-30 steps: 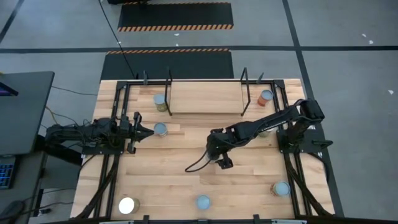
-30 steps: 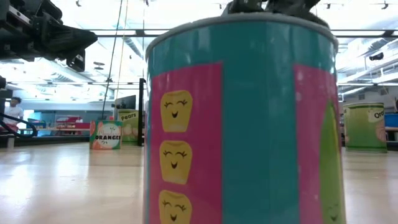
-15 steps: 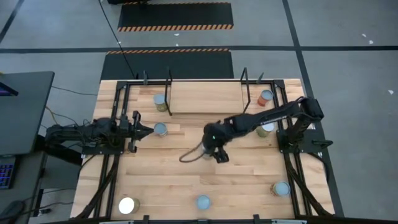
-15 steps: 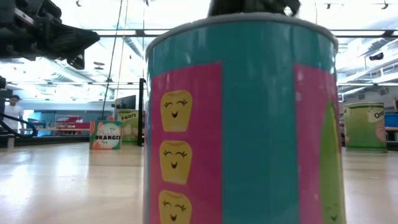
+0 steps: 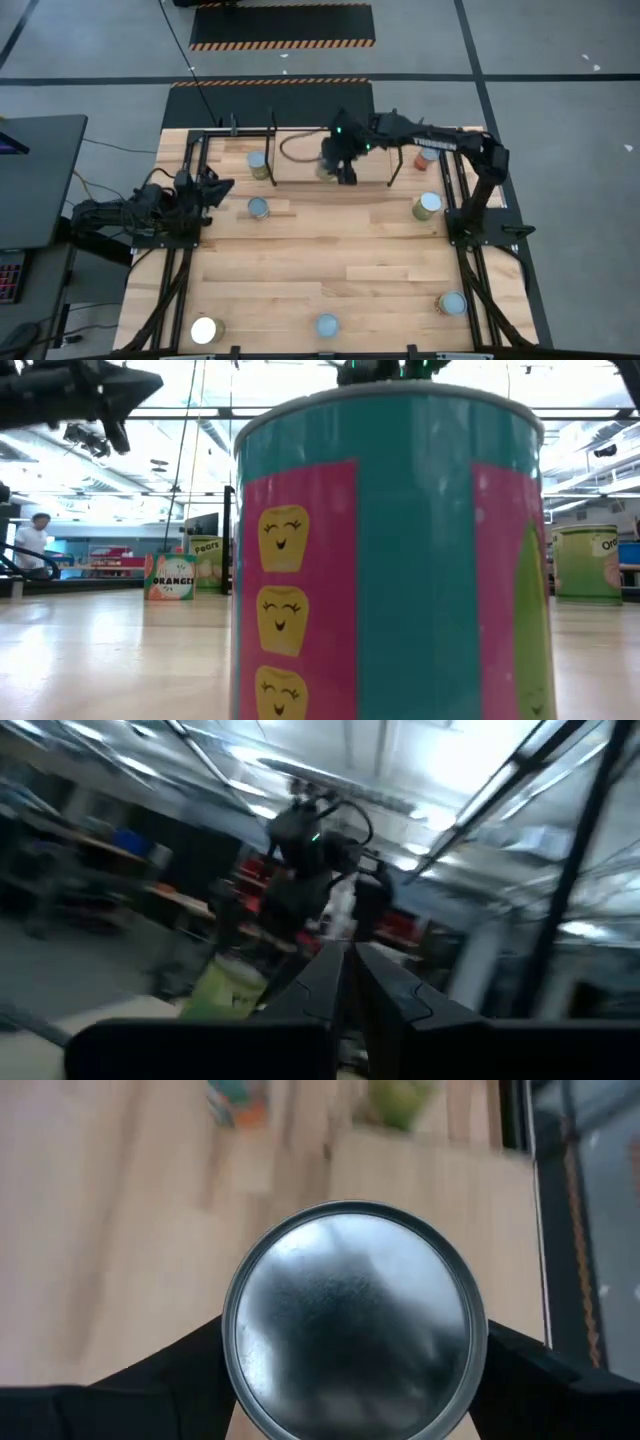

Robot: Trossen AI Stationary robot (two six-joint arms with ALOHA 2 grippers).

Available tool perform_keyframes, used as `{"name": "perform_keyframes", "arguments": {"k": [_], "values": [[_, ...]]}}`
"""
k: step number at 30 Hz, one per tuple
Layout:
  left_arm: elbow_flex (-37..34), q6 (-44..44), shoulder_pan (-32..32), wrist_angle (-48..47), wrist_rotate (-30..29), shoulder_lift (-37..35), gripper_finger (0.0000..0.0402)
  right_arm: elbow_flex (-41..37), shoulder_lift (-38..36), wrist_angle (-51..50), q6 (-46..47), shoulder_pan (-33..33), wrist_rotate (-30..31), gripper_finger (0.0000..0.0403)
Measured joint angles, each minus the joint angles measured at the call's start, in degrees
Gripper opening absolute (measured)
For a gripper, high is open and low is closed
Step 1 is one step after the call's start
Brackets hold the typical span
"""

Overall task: Pick and place cans onto a shelf
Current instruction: Put the bottom canned pears on the shelf, then put the canned pears on the shelf aligned with the other canned pears

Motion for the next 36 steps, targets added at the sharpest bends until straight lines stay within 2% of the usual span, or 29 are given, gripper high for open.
{"name": "perform_keyframes", "arguments": {"k": [3, 5, 10, 15, 19, 23, 28, 36], "values": [[7.3, 6.4, 0.0, -3.2, -3.0, 6.3, 0.0036, 0.0, 2.2, -0.7, -3.9, -3.6, -3.0, 0.0313], [13.4, 7.5, 0.0, -8.4, -5.8, 12.5, 0.0036, 0.0, 3.5, -1.8, -6.9, -4.9, -3.1, 0.0314], [29.2, 5.3, 0.3, -21.2, -11.8, 26.7, 0.0036, 0.1, 4.7, -0.7, -12.9, -7.0, -7.1, 0.0314], [46.1, -0.1, 5.3, -39.0, -12.3, 37.3, 0.0036, -0.1, 6.4, -0.4, -16.2, -8.6, -10.0, 0.0316], [58.4, -3.4, 13.0, -57.8, -7.9, 43.5, 0.0038, 0.0, 8.6, 1.6, -17.4, -8.8, -10.1, 0.0323], [65.7, -4.8, 21.7, -67.8, 0.6, 48.4, 0.0061, 0.1, 9.2, 3.0, -15.6, -8.3, -9.4, 0.0340], [66.8, -2.0, 31.6, -71.4, 15.2, 53.2, 0.0128, -0.1, 8.4, 3.1, -15.1, -8.2, -7.7, 0.0372], [66.7, 14.2, 43.4, -74.4, 23.0, 59.7, 0.0264, -0.1, -1.1, 0.1, -12.0, -7.7, -4.4, 0.0383]]}}
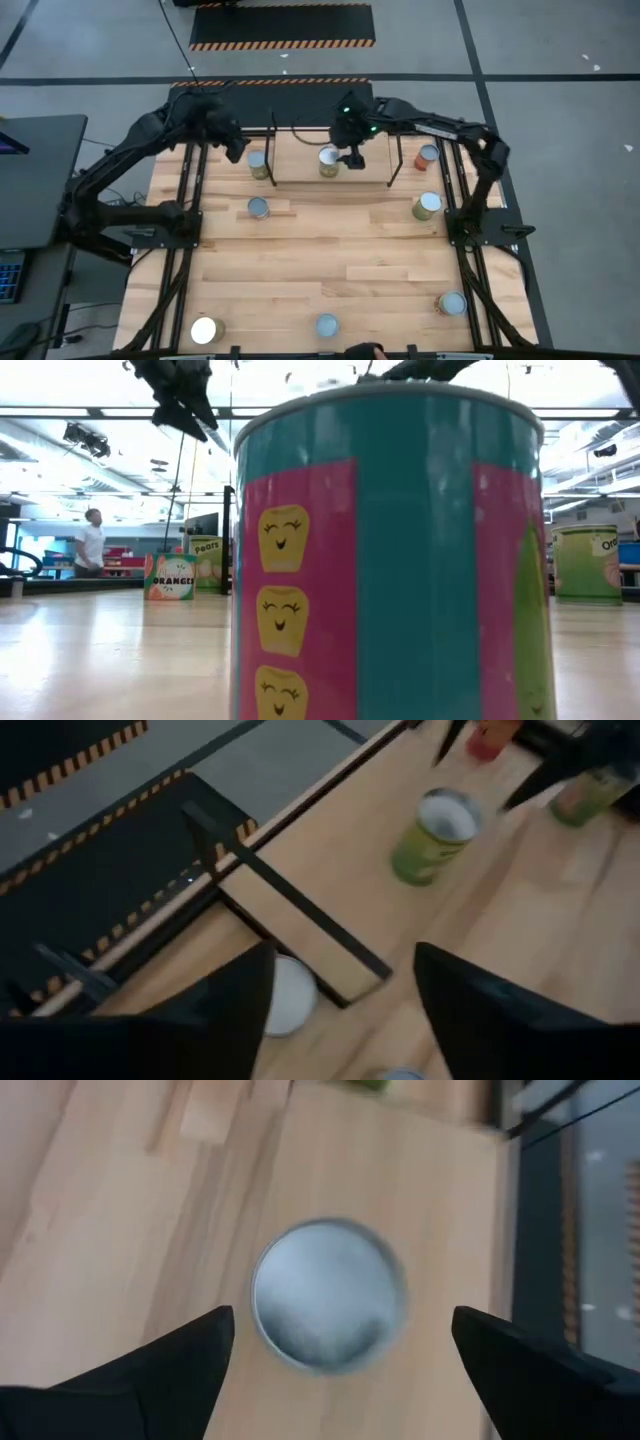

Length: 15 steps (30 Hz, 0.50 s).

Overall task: Pick and place cans onto a shelf
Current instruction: Put the canned pears on the shelf aligned with the other canned pears

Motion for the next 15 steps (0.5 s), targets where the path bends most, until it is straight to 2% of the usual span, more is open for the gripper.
{"name": "perform_keyframes", "arguments": {"k": [3, 6, 12, 15], "values": [[0.0, 5.8, 3.1, -0.8, 3.0, 2.6, 0.0305, 0.0, -4.9, -2.0, 2.3, 0.8, 1.7, 0.0381], [0.0, 12.3, 5.0, -2.5, 5.8, 5.6, 0.0326, 0.0, -10.1, -3.3, 5.1, 2.3, 2.6, 0.0381], [0.0, 23.2, 6.6, -4.1, 4.5, 12.8, 0.0330, 0.1, -18.9, -3.4, 11.6, 5.9, 5.2, 0.0381], [0.0, 30.3, 6.2, -7.8, 4.4, 15.9, 0.0325, 0.1, -21.9, -3.5, 15.2, 7.5, 7.9, 0.0381]]}}
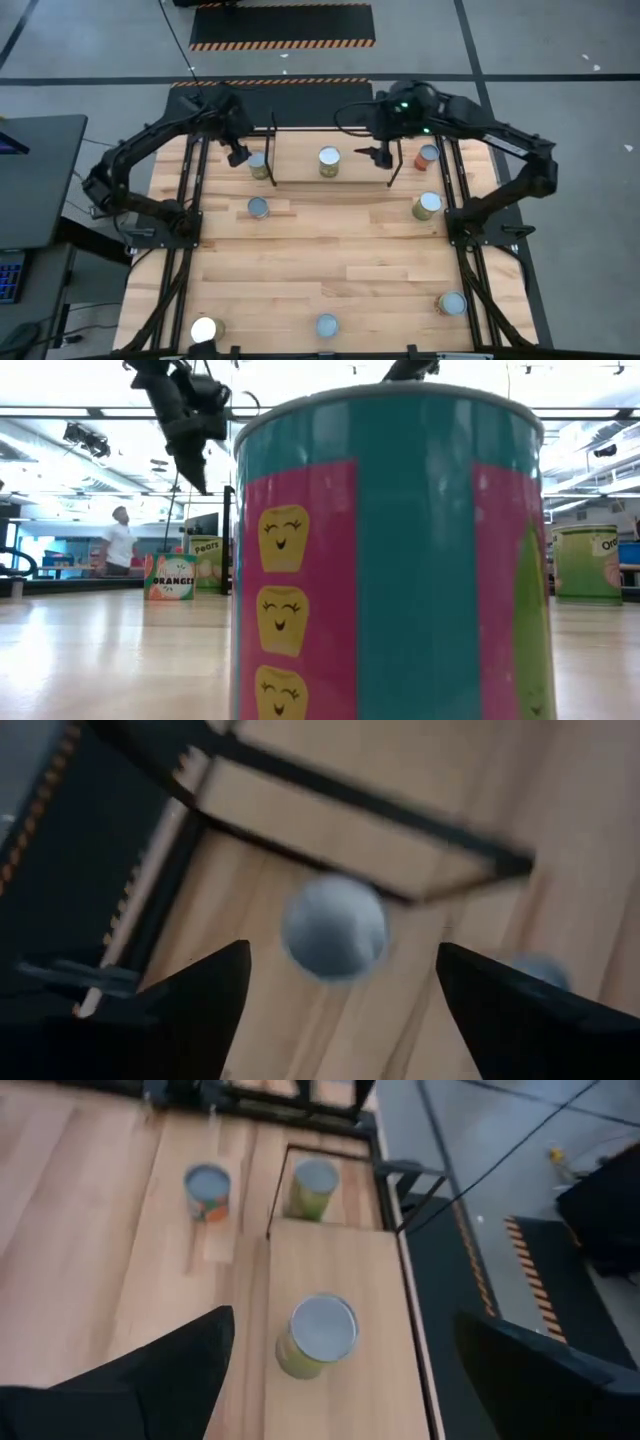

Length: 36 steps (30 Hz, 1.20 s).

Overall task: Pick and place cans onto a shelf
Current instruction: Put the canned pears on the shelf aligned with the other canned pears

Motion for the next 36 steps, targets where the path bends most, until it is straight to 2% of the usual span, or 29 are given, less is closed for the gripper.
{"name": "perform_keyframes", "arguments": {"k": [4, 13, 24, 30, 36], "values": [[0.0, 7.6, -0.3, -0.6, -0.8, 4.4, 0.0324, 0.0, -2.2, -0.1, 3.3, 1.7, 3.4, 0.0381], [0.0, 4.9, -0.3, -0.1, -1.9, 11.6, 0.0351, 0.0, -2.1, -0.5, 5.5, 2.5, 4.6, 0.0381], [0.0, 4.5, -1.2, 3.0, -3.4, 12.1, 0.0352, 0.0, -1.2, 0.2, 4.9, 0.9, 4.4, 0.0381], [0.0, 1.3, -1.2, 0.4, -3.5, 12.1, 0.0353, 0.0, -1.4, -0.2, 4.9, 0.6, 4.4, 0.0381], [0.0, 0.0, -2.0, 4.9, -3.8, 12.1, 0.0352, 0.0, -1.2, 0.0, 4.9, 0.6, 4.4, 0.0381]]}}
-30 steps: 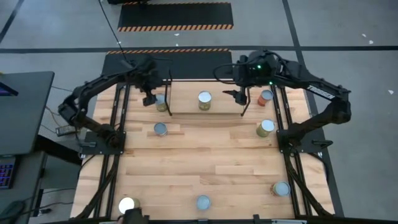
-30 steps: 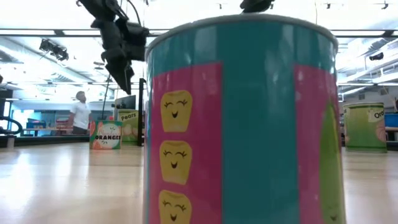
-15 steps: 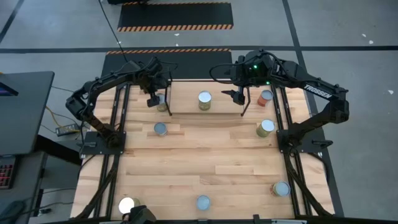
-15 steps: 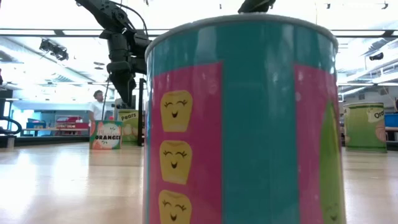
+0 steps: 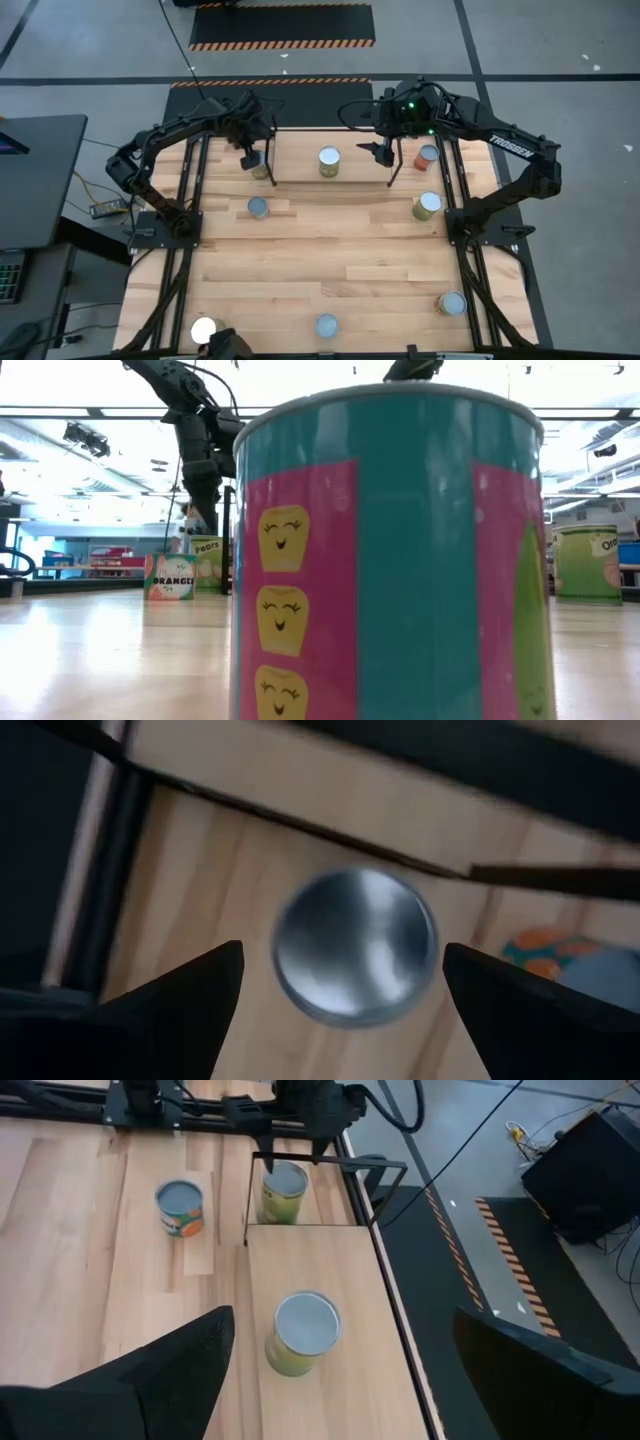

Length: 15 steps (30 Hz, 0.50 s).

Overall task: Pick and place cans onto a shelf
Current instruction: Put the canned pears on the shelf aligned with the other canned pears

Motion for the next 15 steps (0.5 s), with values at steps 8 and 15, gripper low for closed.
{"name": "perform_keyframes", "arguments": {"k": [8, 15], "values": [[2.1, -1.9, -4.3, -9.1, -4.1, -1.4, 0.0312, 0.0, 0.0, -1.0, 0.2, 0.0, 0.0, 0.0381], [0.5, -6.1, -4.3, -9.5, -2.6, -2.8, 0.0314, 0.0, 0.0, -1.9, 1.9, 0.0, 0.0, 0.0381]]}}
